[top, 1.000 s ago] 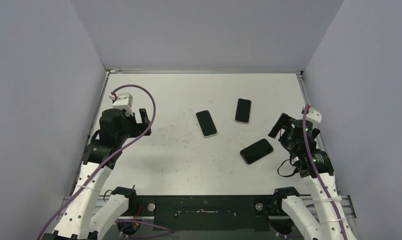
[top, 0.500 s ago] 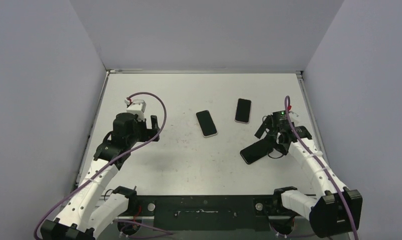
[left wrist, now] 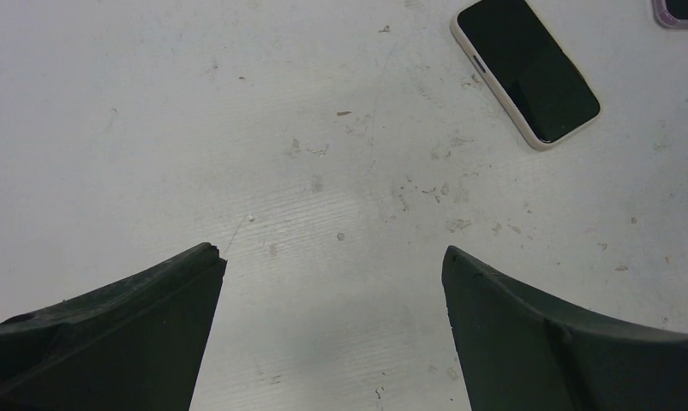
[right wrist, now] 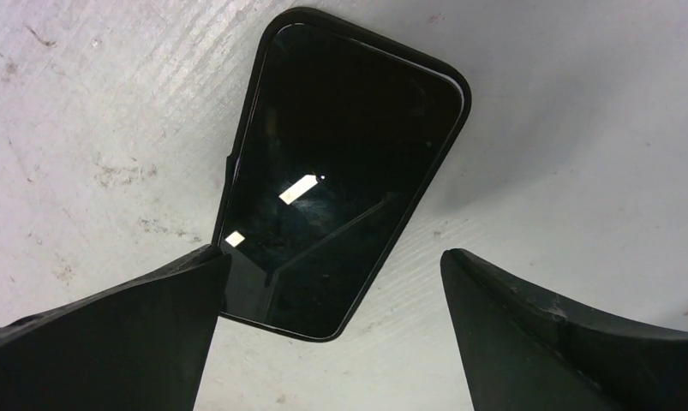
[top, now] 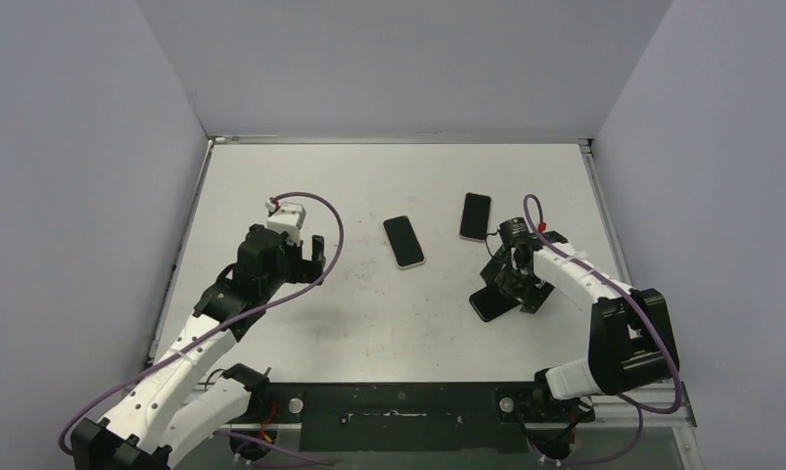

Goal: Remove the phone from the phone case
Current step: Pick up the phone at the center of the board.

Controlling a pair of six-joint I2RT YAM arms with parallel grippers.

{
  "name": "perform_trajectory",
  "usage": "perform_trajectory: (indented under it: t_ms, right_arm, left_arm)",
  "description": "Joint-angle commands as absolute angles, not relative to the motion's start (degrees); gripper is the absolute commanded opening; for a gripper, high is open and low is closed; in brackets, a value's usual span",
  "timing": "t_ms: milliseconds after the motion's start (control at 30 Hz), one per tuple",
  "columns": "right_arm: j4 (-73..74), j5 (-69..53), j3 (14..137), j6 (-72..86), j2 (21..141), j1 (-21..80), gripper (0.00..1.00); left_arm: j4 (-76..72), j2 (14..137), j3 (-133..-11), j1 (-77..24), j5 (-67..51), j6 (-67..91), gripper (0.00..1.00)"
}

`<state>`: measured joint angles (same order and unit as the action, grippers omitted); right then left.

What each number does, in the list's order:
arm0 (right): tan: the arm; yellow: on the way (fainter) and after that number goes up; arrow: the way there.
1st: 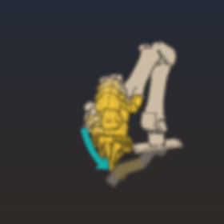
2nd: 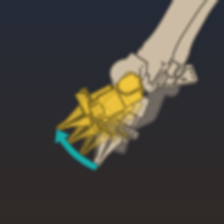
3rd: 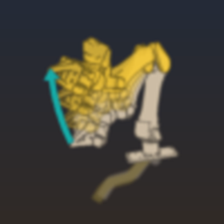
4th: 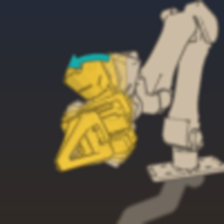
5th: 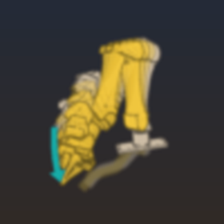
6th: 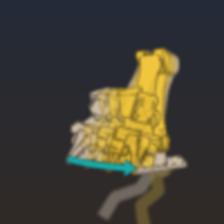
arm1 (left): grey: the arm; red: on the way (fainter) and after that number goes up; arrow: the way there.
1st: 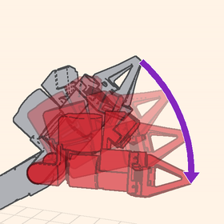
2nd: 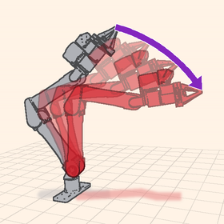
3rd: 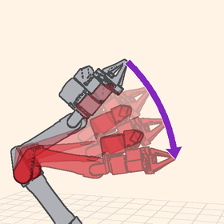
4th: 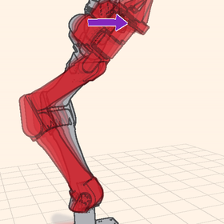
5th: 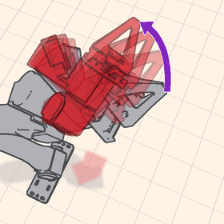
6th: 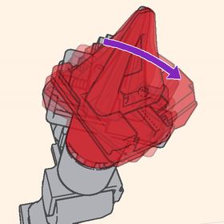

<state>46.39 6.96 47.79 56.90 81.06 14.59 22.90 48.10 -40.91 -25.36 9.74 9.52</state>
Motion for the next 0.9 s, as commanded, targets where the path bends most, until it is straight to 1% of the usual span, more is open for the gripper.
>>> perform_trajectory:
  t_ms: [0, 200, 367, 500, 633, 867]
  right_arm:
    - [44.49, 7.94, 49.55, 60.83, 83.12, 15.21, 1.0]
    - [42.99, 7.77, 49.49, 62.55, 84.9, 15.23, 1.0]
    - [44.18, 8.52, 51.59, 63.26, 83.6, 15.45, 1.0]
    - [44.69, 10.16, 51.67, 63.46, 82.94, 15.11, 1.0]
    - [45.92, 9.34, 51.77, 64.34, 85.37, 14.68, 1.0]
    - [49.05, 13.02, 52.18, 64.52, 87.14, 14.67, 1.0]
  left_arm:
    - [19.16, 46.12, -40.76, -28.85, 12.71, 8.35, 0.97]
    - [19.27, 42.7, -40.36, -33.17, 15.1, 8.21, 0.97]
    - [19.32, 41.47, -40.16, -34.99, 16.31, 8.26, 0.97]
    - [19.54, 41.46, -40.16, -34.94, 16.55, 8.56, 0.97]
    - [19.72, 42.6, -40.24, -33.42, 17.46, 9.0, 0.97]
    - [19.62, 43.3, -40.18, -32.85, 16.87, 9.06, 0.97]
